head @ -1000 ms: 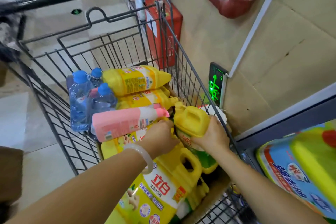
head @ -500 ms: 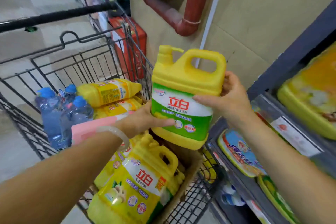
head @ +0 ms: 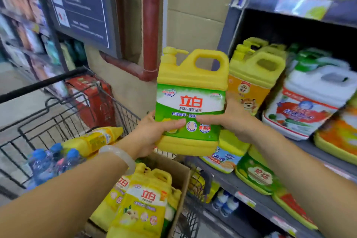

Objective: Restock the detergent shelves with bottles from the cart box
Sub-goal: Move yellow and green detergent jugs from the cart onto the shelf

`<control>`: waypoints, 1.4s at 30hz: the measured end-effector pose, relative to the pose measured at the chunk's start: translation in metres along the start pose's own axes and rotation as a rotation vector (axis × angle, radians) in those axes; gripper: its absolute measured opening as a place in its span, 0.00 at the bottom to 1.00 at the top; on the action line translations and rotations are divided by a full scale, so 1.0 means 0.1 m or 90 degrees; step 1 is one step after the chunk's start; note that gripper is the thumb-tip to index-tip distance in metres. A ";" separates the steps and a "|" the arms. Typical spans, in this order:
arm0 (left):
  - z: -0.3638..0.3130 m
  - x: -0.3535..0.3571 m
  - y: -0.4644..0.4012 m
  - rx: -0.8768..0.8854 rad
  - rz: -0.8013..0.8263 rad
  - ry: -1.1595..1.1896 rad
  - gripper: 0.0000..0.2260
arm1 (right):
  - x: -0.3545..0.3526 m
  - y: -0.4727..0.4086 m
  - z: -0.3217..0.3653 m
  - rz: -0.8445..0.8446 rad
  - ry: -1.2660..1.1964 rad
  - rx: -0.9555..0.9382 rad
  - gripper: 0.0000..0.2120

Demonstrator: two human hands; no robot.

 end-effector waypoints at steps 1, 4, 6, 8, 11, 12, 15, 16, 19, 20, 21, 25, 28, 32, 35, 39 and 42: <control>-0.06 0.11 0.04 0.000 0.021 -0.015 0.32 | -0.07 0.13 0.05 -0.035 -0.013 -0.005 0.29; -0.23 0.45 0.15 0.019 0.095 -0.069 0.30 | -0.32 0.54 0.16 -0.129 -0.019 0.012 0.36; -0.33 0.77 0.21 0.035 0.129 -0.107 0.30 | -0.51 0.83 0.31 -0.180 0.011 0.015 0.42; -0.38 1.06 0.26 0.055 0.164 -0.126 0.27 | -0.73 1.11 0.41 -0.223 0.025 0.007 0.36; -0.46 1.67 0.33 0.096 0.226 -0.150 0.33 | -1.13 1.65 0.60 -0.311 0.022 -0.010 0.29; -0.49 1.89 0.34 0.111 0.242 -0.157 0.36 | -1.29 1.82 0.65 -0.335 0.024 -0.011 0.29; -0.56 2.61 0.40 0.148 0.287 -0.166 0.39 | -1.76 2.34 0.75 -0.414 0.016 -0.003 0.30; -0.56 2.86 0.42 0.153 0.306 -0.166 0.38 | -1.92 2.51 0.79 -0.438 0.018 -0.010 0.30; -0.57 3.62 0.53 0.185 0.332 -0.169 0.30 | -2.41 3.02 0.89 -0.495 0.035 -0.035 0.30; -0.58 3.87 0.56 0.198 0.340 -0.166 0.27 | -2.58 3.18 0.93 -0.509 0.038 -0.040 0.30; -0.60 4.14 0.59 0.217 0.351 -0.163 0.26 | -2.77 3.32 0.98 -0.523 0.042 -0.046 0.31; -0.82 5.18 0.66 0.320 0.355 -0.164 0.27 | -3.62 3.80 1.21 -0.595 0.053 -0.072 0.41; -1.09 5.97 0.61 0.411 0.351 -0.165 0.28 | -4.29 4.06 1.49 -0.619 0.098 -0.109 0.44; -1.40 6.93 0.41 0.469 0.321 -0.159 0.39 | -5.18 4.19 1.73 -0.639 0.102 -0.147 0.31; -1.45 7.41 0.22 0.483 0.288 -0.184 0.41 | -5.75 4.12 1.74 -0.642 0.104 -0.151 0.30; -1.34 7.83 -0.13 0.461 0.247 -0.211 0.36 | -6.30 3.93 1.50 -0.617 0.079 -0.150 0.29; -1.18 7.98 -0.30 0.465 0.219 -0.269 0.42 | -6.58 3.80 1.24 -0.597 0.050 -0.151 0.33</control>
Point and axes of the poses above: each hand's wrist, its own y-axis away from the middle knuckle, its own x-axis out of the palm, z = x × y, the point moved 1 cm from there along -y, towards the middle knuckle, and after that the axes turned 2 degrees about x, right-handed, at the moved point
